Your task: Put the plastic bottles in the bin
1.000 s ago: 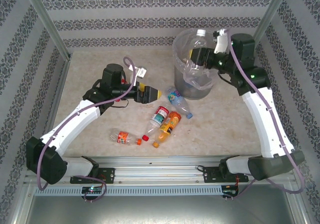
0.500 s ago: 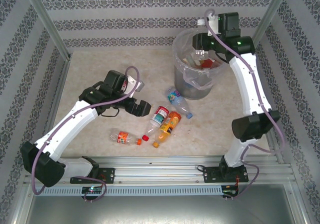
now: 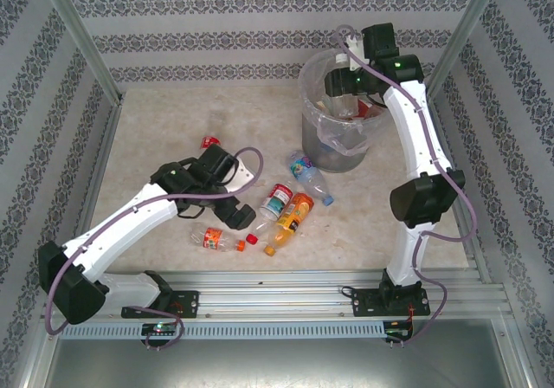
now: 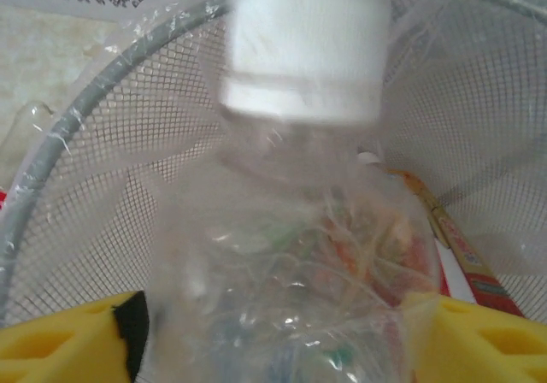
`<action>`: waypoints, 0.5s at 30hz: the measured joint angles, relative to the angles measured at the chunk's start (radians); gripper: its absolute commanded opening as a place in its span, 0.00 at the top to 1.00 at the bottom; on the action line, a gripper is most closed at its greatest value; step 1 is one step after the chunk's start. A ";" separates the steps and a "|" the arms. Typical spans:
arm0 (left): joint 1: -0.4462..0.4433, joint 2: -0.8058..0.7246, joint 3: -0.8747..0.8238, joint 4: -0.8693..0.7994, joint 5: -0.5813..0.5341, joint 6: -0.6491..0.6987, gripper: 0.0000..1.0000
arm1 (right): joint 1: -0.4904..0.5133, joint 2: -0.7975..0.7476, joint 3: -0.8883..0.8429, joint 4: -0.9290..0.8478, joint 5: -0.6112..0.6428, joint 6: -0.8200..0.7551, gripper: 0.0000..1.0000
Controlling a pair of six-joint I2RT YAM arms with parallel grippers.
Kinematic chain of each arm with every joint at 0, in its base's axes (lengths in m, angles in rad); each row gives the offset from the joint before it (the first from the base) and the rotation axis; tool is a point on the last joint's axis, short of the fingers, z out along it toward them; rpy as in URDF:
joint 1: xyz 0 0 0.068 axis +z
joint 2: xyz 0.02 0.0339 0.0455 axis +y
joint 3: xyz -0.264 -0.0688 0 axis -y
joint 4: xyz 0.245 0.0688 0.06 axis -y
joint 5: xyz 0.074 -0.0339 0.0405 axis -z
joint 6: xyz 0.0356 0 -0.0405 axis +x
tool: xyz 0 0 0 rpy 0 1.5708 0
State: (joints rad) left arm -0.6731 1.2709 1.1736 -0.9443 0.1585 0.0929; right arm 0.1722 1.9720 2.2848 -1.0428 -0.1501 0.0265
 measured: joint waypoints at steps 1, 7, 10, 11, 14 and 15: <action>-0.013 0.008 -0.001 -0.005 -0.010 0.010 0.00 | 0.000 -0.006 -0.008 0.002 -0.001 0.002 0.15; -0.085 0.071 -0.016 -0.026 -0.042 0.047 0.00 | 0.000 -0.148 -0.157 0.056 -0.044 0.024 0.11; -0.119 0.108 -0.021 -0.043 -0.052 0.061 0.00 | 0.000 -0.282 -0.290 0.111 -0.092 0.047 0.10; -0.125 0.118 -0.024 -0.045 -0.055 0.062 0.00 | 0.000 -0.324 -0.326 0.124 -0.108 0.056 0.09; -0.136 0.149 -0.031 -0.066 -0.064 0.066 0.00 | 0.000 -0.466 -0.462 0.195 -0.175 0.089 0.08; -0.138 0.159 -0.033 -0.075 -0.069 0.066 0.00 | 0.000 -0.509 -0.502 0.217 -0.195 0.102 0.07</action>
State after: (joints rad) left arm -0.8108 1.4303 1.1408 -1.0191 0.0891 0.1589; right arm 0.1726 1.4635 1.7832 -0.8261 -0.3454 0.1287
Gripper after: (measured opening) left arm 0.999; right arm 0.922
